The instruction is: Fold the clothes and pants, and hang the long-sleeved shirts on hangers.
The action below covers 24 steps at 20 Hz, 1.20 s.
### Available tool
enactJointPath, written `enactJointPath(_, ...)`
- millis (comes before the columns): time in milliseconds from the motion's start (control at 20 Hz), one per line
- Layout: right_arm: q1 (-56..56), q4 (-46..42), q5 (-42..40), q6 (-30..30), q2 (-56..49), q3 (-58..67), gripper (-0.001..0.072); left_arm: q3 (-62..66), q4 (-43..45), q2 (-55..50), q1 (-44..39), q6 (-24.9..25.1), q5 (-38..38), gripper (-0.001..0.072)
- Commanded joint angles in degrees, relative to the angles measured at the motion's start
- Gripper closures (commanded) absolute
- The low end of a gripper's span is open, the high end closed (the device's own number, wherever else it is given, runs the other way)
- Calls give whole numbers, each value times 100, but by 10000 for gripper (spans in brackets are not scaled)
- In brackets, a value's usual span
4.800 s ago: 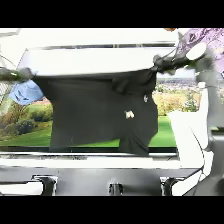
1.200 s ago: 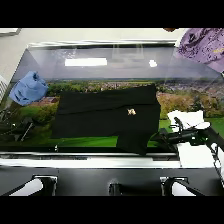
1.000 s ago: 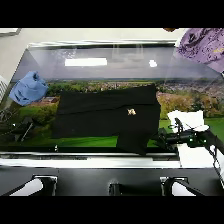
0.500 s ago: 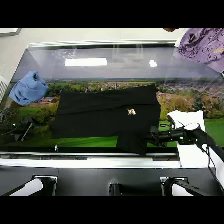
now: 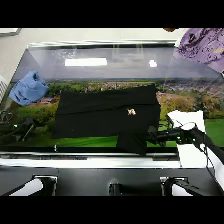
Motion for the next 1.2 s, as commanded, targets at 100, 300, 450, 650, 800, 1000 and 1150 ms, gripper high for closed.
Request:
enactJointPath(100, 9, -17, -28, 4, -4, 0, 686, -483, -348, -33, 2, 632, 291, 80)
enactJointPath(300, 9, -15, -52, 4, -4, 4, 686, -586, -398, -146, 2, 643, 321, 81)
enactJointPath(450, 9, -15, -17, 4, -4, 4, 686, -586, -702, -345, -11, 756, 267, 90)
enactJointPath(650, 9, -15, -22, 4, 4, 4, 686, -586, -813, -686, -46, 719, 131, 105)
enactJointPath(800, 9, -11, -9, 4, 7, 4, 686, -586, -820, -824, -46, 684, 129, 106)
enactJointPath(1000, 9, -13, -9, 4, 7, 4, 686, -584, -831, -841, -46, 684, 138, 113)
enactJointPath(1150, 9, -13, -13, 4, 7, 4, 686, -586, -833, -922, -59, 682, 131, 294)
